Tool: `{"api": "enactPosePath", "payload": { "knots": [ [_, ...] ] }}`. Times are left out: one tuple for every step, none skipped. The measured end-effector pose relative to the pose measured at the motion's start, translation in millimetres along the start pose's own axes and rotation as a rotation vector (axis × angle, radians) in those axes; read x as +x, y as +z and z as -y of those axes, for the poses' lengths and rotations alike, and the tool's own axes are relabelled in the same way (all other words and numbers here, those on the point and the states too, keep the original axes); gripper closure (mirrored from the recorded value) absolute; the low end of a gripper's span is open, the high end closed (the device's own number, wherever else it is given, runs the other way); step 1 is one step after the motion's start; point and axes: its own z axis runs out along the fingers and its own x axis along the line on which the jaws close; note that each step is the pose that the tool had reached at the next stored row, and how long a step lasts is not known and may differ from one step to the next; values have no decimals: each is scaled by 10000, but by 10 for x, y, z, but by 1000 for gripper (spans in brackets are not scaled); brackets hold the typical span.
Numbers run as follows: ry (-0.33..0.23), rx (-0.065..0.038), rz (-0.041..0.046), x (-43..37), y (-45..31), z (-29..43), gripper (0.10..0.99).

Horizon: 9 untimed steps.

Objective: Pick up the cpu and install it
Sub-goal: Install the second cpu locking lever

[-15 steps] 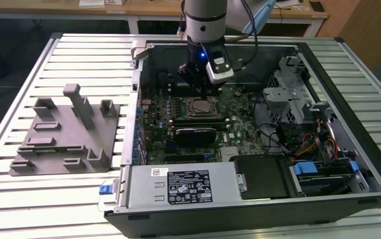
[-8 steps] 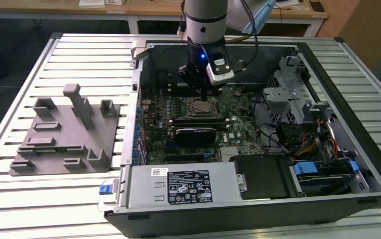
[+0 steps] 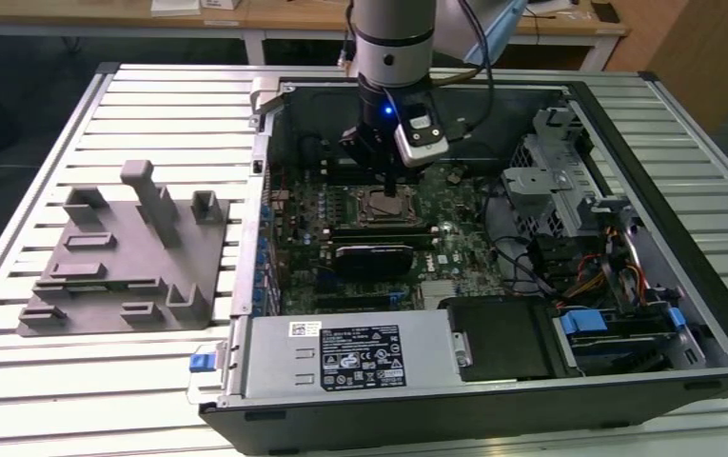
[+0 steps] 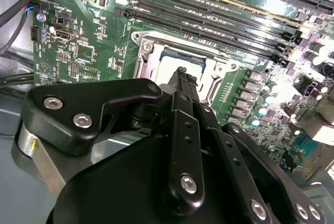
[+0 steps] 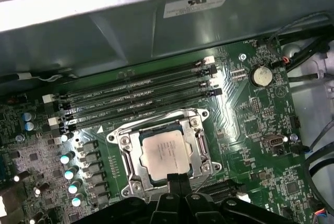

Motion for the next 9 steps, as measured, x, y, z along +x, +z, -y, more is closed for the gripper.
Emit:
{"api": "enactPosePath", "payload": {
  "knots": [
    [0, -1, 0, -1, 0, 5, 980],
    [0, 0, 0, -3, 0, 13, 980],
    [0, -1, 0, -5, 1, 20, 980],
    [0, -1, 0, -7, 1, 28, 980],
    [0, -2, 0, -10, 2, 35, 980],
    [-1, -1, 0, -12, 2, 44, 980],
    [0, -2, 0, -14, 2, 52, 980],
    [0, -1, 0, -16, 2, 60, 980],
    [-1, -1, 0, -18, 2, 67, 980]
  ]
}}
